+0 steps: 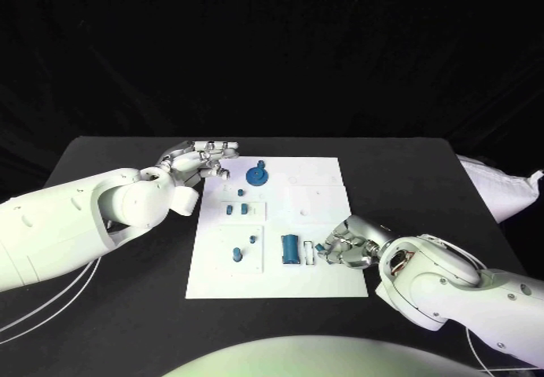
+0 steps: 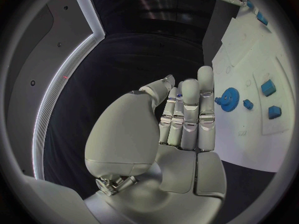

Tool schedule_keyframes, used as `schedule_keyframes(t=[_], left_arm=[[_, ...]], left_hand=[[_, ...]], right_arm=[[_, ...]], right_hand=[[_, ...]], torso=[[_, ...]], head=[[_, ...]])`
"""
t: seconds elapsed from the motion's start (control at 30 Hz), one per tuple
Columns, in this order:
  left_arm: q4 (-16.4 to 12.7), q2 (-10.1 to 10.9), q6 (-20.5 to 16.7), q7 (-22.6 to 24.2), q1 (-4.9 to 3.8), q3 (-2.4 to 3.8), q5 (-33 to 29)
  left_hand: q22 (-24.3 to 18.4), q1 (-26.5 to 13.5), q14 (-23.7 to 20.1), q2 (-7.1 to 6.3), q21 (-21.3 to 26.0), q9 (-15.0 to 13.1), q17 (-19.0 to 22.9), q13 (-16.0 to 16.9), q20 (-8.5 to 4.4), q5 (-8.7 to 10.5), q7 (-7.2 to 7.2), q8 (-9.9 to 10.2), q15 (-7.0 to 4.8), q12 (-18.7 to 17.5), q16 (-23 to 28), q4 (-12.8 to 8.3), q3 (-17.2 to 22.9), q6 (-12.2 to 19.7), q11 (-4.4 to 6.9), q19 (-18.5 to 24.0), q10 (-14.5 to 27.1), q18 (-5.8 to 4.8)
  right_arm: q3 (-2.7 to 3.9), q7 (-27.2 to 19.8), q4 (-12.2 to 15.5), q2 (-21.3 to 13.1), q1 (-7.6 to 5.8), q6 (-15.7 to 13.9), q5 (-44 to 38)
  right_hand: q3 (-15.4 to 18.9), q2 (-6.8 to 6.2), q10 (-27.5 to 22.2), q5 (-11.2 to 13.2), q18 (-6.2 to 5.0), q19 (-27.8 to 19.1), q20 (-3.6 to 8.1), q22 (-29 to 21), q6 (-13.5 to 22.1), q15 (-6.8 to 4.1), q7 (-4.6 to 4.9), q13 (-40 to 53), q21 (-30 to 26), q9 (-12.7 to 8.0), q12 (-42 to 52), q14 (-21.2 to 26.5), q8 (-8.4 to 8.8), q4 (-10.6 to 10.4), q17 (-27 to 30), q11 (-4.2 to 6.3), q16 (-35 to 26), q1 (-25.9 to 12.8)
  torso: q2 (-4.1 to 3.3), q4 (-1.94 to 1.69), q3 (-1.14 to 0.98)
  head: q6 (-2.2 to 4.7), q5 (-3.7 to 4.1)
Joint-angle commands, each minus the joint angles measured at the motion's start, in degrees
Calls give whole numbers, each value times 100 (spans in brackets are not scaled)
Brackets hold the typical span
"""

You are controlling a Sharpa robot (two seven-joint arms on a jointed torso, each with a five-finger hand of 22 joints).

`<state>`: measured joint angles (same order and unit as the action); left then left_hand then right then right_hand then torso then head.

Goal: Assemble the parts on the task board

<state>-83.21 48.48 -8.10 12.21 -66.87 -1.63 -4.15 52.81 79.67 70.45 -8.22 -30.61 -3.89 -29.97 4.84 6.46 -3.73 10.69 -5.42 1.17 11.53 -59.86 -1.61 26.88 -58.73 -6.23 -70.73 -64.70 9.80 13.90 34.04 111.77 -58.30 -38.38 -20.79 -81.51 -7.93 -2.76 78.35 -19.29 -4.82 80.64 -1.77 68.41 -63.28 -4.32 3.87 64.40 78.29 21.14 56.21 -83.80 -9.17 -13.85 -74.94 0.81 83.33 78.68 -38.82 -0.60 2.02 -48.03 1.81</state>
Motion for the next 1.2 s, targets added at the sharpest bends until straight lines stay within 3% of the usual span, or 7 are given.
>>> schedule_keyframes(t=[0.03, 0.43, 0.7, 0.9, 1.2], left_arm=[[-19, -7, 121, 16, -2, 4, 19], [-22, -16, 137, 8, -2, 4, 19], [-25, -18, 148, -7, -2, 4, 22], [-26, -21, 151, -5, -2, 4, 28], [-24, -25, 150, -8, -2, 4, 29]], left_hand=[[-9, -19, -38, 46, 20, 2, 5, -4, 14, -9, 3, -12, -8, 10, 15, -14, -3, 37, 0, 33, 44, 58], [-9, -19, -38, 46, 20, 2, 5, -4, 14, -9, 3, -12, -8, 10, 15, -14, -3, 37, 0, 33, 44, 58], [-9, -21, -39, 48, 22, 2, 5, -4, 15, -9, 4, -13, -7, 15, 11, -17, -6, 39, -2, 34, 49, 58], [-9, -21, -39, 48, 22, 2, 5, -4, 15, -9, 4, -13, -7, 15, 11, -17, -6, 39, -2, 34, 49, 58], [-9, -21, -39, 48, 22, 2, 5, -4, 15, -9, 4, -13, -7, 15, 11, -17, -6, 39, -2, 34, 49, 58]], right_arm=[[-2, 6, -8, 51, -1, -103, 436], [-2, 5, -134, 270, -5, 18, 455], [-3, 18, -184, 339, -14, 66, 250], [-3, 20, -230, 369, -23, 259, 99], [-4, 21, -255, 409, -25, 412, -18]], right_hand=[[-42, -6, 41, -68, 51, 37, 12, 16, -56, -24, -8, 16, 38, 16, 17, -415, -14, -31, -371, -4, 36, -98], [-45, -58, 85, -439, 58, 55, 16, 54, -110, -31, -20, 24, 58, 66, 24, -422, -20, -188, -400, 3, 51, -366], [-11, -56, 87, -489, 60, 63, 17, 70, -136, -33, -24, 0, 66, 86, -8, -424, -30, -235, -414, 6, 59, -458], [143, -34, 186, -588, 63, 70, 25, 88, -258, -51, -65, 201, 74, 141, 245, -424, -93, -268, -419, 33, 60, -746], [189, -4, 232, -621, 64, 73, 33, 97, -291, -62, -82, 302, 78, 160, 372, -429, -114, -267, -445, 46, 74, -802]], torso=[[1, 11, 1], [-1, 0, -2], [1, 7, -2], [0, 6, -4], [0, 5, -4]], head=[[-2, -6], [3, -10], [2, -21], [-4, -23], [-7, -20]])
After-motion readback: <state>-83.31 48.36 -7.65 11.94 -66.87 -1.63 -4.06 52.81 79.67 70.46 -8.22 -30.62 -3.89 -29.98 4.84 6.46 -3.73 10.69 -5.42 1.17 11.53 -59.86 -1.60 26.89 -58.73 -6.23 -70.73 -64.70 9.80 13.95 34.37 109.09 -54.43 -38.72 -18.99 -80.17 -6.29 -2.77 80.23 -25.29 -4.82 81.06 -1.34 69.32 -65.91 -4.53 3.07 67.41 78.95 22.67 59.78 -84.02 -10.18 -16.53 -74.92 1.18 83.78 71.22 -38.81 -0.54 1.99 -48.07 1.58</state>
